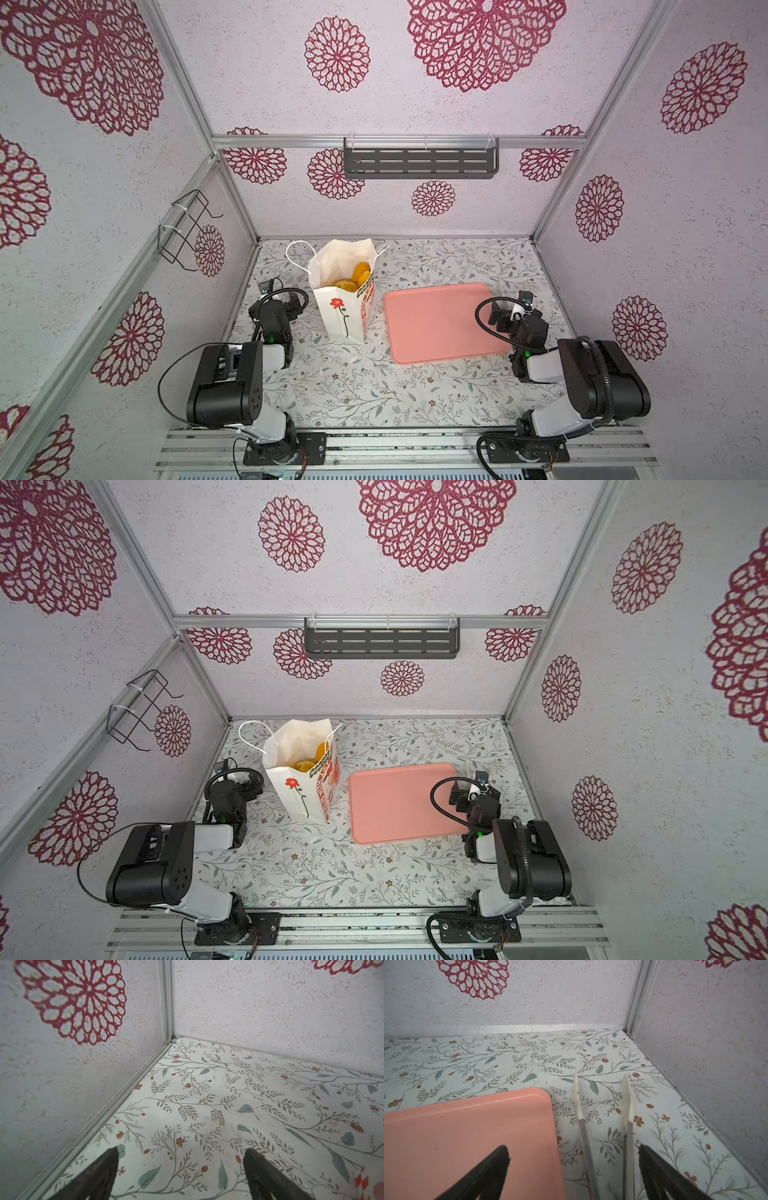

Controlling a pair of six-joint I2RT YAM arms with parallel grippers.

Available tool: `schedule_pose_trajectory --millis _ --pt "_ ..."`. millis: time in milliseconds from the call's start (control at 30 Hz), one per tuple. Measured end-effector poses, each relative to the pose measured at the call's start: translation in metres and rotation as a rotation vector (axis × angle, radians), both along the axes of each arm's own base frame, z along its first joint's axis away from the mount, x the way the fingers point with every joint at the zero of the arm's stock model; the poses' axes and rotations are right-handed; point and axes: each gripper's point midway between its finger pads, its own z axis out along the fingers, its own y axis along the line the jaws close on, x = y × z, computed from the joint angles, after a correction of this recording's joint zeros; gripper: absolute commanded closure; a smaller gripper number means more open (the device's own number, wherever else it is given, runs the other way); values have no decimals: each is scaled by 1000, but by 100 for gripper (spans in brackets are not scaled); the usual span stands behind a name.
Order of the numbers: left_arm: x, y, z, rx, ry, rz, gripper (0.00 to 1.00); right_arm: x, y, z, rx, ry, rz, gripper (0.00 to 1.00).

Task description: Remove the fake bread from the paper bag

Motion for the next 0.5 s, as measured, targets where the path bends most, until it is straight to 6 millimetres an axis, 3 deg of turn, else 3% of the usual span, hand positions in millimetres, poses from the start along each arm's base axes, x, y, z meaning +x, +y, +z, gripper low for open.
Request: schedule_pose_trajectory --millis 500 --pt "1 -1 0 -4 0 -10 3 0 -1 0 -1 1 -4 1"
